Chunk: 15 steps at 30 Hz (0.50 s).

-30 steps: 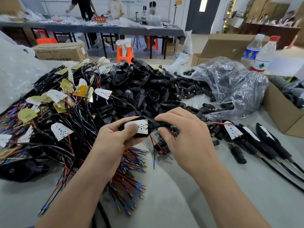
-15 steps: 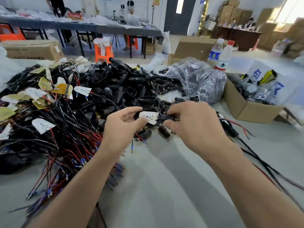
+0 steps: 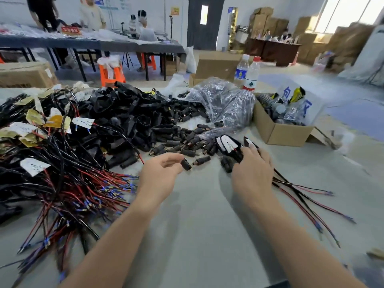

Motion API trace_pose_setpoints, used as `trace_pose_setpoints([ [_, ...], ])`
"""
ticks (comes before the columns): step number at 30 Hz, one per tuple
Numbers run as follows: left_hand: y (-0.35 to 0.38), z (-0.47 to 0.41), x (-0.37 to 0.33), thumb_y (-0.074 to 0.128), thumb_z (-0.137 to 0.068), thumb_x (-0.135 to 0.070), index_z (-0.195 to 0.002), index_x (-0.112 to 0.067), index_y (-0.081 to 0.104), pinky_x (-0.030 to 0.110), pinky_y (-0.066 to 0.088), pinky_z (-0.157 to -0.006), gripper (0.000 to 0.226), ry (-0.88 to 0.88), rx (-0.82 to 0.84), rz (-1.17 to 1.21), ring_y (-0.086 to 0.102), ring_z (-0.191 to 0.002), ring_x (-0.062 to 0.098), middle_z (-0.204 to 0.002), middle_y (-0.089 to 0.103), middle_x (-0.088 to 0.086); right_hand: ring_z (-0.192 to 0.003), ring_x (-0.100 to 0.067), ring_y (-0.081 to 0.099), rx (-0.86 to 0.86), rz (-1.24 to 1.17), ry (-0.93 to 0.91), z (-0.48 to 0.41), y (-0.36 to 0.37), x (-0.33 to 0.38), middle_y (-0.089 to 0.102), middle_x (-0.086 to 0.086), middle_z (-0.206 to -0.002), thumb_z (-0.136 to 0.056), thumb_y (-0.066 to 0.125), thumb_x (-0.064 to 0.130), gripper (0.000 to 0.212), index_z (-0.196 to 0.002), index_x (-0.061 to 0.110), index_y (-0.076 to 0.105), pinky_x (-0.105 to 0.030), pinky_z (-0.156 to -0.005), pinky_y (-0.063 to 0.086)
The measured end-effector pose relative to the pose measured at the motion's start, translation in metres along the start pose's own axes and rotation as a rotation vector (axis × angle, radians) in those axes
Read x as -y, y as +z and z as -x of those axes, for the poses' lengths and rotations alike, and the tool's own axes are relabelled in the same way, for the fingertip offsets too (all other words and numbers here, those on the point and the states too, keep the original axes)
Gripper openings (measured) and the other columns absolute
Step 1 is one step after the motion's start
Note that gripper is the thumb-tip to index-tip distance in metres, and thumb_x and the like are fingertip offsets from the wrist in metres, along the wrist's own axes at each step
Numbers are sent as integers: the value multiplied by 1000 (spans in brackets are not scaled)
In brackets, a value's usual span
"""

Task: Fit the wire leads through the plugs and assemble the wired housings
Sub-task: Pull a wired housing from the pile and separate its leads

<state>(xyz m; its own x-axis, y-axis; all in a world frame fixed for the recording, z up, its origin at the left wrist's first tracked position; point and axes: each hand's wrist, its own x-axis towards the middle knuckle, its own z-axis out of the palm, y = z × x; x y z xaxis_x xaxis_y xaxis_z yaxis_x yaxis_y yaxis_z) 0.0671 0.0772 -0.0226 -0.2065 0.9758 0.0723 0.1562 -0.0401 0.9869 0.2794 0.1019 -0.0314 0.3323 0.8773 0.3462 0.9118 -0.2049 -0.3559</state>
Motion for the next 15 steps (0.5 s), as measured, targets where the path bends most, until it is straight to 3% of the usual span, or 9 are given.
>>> trace_pose_setpoints([
  [3, -18, -1, 4, 70, -85, -13, -88, -37, 80, 19, 50, -64, 26, 27, -57, -197, 64, -65, -4, -79, 76, -20, -134, -31, 43, -58, -62, -181, 30, 6, 40, 58, -5, -144, -82, 41, 24, 47, -121, 18, 66, -43, -110, 30],
  [5, -26, 0, 4, 68, -85, -18, -88, -39, 80, 21, 53, -70, 24, 82, -63, -383, 68, -74, -1, -81, 75, -22, -136, -30, 42, 63, -147, -321, 53, 17, 68, 56, -4, -143, -84, 42, 25, 45, -124, 19, 64, -41, -114, 30],
  [8, -49, -3, 6, 68, -85, -9, -87, -30, 82, 26, 51, -88, 25, 355, -161, -639, 66, -94, 6, -95, 75, -16, -135, -26, 40, 187, -186, -493, 70, 39, 99, 55, 0, -139, -95, 45, 24, 34, -125, 21, 58, -38, -115, 29],
  [10, -79, -13, 6, 69, -84, -9, -88, -27, 82, 29, 50, -85, 22, 435, -261, -773, 66, -96, 13, -95, 75, -9, -128, -25, 43, 193, -221, -519, 71, 47, 117, 57, 0, -130, -96, 45, 29, 28, -119, 20, 59, -38, -112, 32],
  [12, -113, -27, 12, 71, -85, -17, -96, -25, 82, 33, 52, -84, 17, 362, -316, -961, 67, -97, 22, -99, 76, 0, -122, -27, 45, 195, -256, -506, 72, 52, 134, 58, -2, -124, -97, 45, 33, 26, -112, 17, 60, -40, -110, 33],
  [15, -135, -39, 26, 67, -90, -32, -115, -25, 77, 41, 46, -97, 28, 220, -257, -1219, 67, -103, 29, -103, 76, 8, -116, -27, 46, 184, -318, -497, 71, 61, 155, 59, -2, -114, -99, 45, 35, 27, -105, 16, 62, -42, -107, 35],
])
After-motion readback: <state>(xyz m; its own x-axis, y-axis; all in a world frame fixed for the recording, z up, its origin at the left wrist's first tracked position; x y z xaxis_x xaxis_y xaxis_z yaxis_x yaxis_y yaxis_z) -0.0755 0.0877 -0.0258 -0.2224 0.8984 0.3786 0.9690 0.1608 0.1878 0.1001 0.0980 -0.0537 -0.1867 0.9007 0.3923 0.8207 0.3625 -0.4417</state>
